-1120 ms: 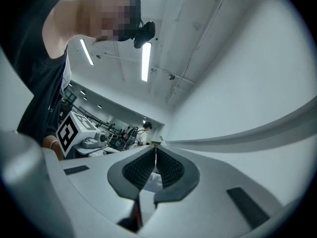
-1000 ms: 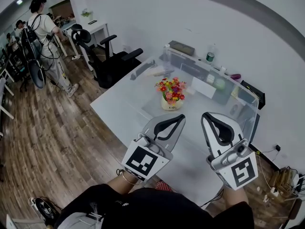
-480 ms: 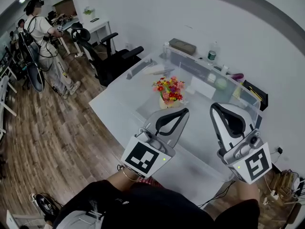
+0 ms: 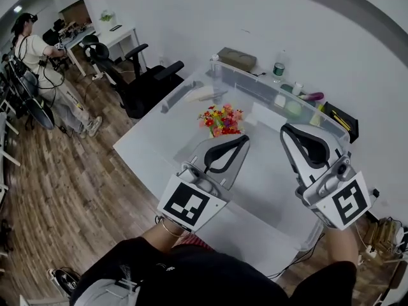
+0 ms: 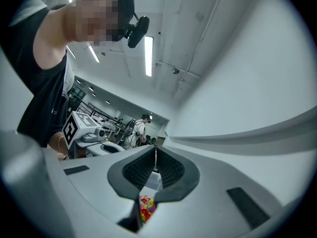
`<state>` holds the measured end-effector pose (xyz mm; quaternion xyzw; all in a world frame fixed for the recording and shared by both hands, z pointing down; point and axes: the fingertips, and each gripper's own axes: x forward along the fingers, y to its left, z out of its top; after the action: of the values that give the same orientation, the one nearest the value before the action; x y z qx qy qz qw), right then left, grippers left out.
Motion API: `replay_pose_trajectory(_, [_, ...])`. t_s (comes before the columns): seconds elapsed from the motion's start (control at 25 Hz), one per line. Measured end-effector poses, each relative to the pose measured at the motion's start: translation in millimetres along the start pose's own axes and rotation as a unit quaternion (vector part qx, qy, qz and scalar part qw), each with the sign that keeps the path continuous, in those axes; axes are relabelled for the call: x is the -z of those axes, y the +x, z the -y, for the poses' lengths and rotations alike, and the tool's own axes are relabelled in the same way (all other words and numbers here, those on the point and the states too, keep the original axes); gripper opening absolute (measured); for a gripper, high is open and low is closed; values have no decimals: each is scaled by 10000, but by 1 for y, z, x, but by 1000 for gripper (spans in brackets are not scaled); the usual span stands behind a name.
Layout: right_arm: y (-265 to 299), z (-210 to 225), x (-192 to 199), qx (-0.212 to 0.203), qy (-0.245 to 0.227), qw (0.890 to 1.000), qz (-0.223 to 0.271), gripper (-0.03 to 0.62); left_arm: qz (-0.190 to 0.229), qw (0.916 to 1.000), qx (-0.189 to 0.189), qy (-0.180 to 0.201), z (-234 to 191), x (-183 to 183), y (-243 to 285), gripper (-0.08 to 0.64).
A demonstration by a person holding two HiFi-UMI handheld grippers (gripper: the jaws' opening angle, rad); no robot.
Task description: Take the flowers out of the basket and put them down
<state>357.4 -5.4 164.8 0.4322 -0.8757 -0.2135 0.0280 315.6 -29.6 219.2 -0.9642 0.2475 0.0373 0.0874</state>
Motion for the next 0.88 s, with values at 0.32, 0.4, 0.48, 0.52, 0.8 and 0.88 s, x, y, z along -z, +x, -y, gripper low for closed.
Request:
replay_pose_trajectory(0.32, [43,20,19,-115,-65,9996,-266,12,49,9999,71,97,-43,4,14,6])
replay_pose_trajectory(0.4, [54,25,26,-170,53,9995,-264,12,64,9998,62,205,-52,5,18,6])
replay_pose_trajectory(0.48, [64,30,36,-182,148,9993,-282,12,78,9997,26,246,-63,6,21,6])
replay_pose_trajectory(0.52, [70,31,42,-187,166,9992,-312,12,81,9996,9,268,-68,7,22,6])
replay_pose_trajectory(0.8, [95,30,88,-406,382,9969,-557,14,42,9989,103,448,-89,16,30,6])
replay_pose_trajectory(0.88, [100,32,102,-457,418,9963,-602,14,34,9989,113,443,-93,20,34,6])
